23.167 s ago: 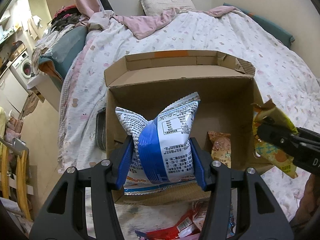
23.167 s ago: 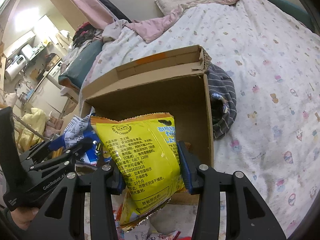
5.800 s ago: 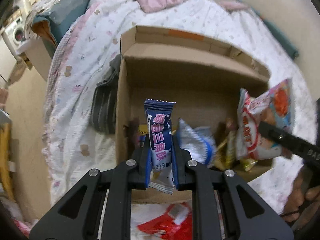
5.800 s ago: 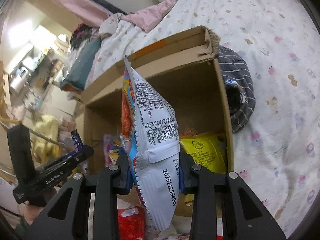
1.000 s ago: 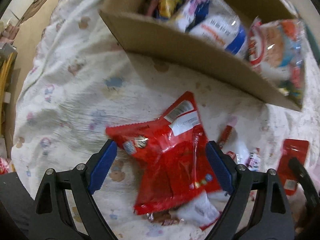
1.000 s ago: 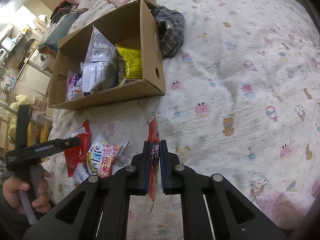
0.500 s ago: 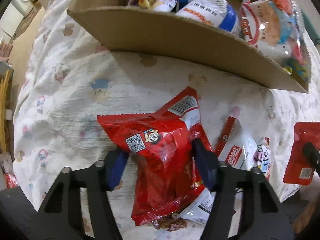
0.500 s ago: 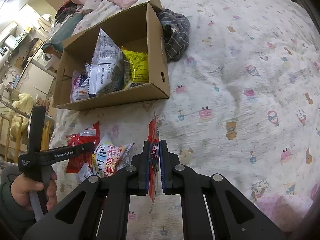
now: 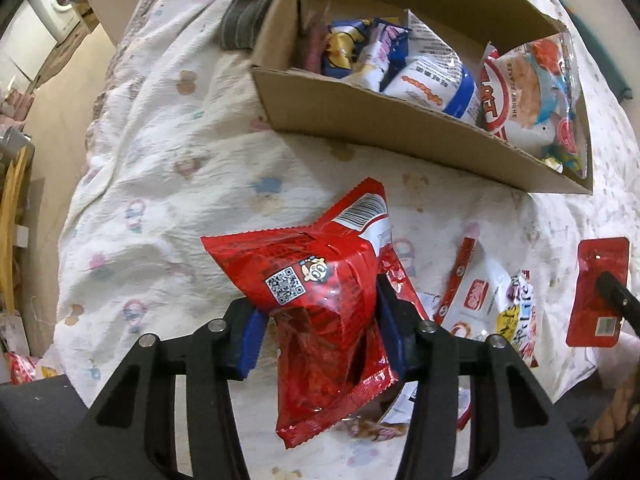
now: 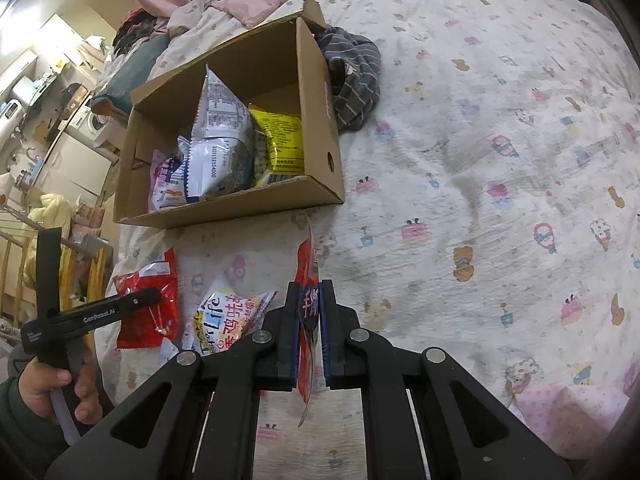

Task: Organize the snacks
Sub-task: 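Grasp the red chip bag with the left tool while the right tool grasps a red stick packet, then carry both packets over the box and open both tools to drop them in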

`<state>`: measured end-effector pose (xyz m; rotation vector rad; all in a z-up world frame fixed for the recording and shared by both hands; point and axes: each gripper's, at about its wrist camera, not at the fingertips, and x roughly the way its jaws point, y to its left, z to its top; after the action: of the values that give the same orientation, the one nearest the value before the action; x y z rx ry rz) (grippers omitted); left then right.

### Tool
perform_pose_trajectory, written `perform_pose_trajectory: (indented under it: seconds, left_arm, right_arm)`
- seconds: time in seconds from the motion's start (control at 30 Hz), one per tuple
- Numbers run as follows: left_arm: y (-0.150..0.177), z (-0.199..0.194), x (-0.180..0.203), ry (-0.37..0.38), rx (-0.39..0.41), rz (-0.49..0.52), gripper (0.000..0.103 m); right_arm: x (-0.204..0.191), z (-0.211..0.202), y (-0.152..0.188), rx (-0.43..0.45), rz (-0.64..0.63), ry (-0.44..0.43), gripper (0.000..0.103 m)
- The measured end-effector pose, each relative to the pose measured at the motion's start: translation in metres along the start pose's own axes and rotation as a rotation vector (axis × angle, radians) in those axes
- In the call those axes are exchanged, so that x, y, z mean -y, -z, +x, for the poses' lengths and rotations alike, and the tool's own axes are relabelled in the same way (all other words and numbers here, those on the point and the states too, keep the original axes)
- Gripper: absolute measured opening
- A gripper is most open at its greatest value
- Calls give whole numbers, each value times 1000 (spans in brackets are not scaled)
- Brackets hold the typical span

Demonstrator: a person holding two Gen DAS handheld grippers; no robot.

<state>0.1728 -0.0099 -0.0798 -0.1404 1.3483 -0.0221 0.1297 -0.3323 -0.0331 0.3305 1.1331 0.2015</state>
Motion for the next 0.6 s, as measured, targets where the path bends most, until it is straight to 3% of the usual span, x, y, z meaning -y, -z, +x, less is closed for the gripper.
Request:
perform_pose_trajectory:
  seconds: [0.13,0.3,0.43,0.6]
  left_arm:
    - [4,-15,-15,-20,36,19,46]
    - [-11,-44,-38,-54,132,-29,45]
    - [-16,-68,-48,-30,181,-61,45]
    - [-17,-99,-39,2,244,-32,44]
  right_arm:
    - [-6,-5,-1,23,-5,-23,9]
    - [-21,-32,-5,135,-38,-105,9]
    - [-28,-51,-10,207,-39,-158,9]
    - [-33,-64,-21,257,-27,-210,9]
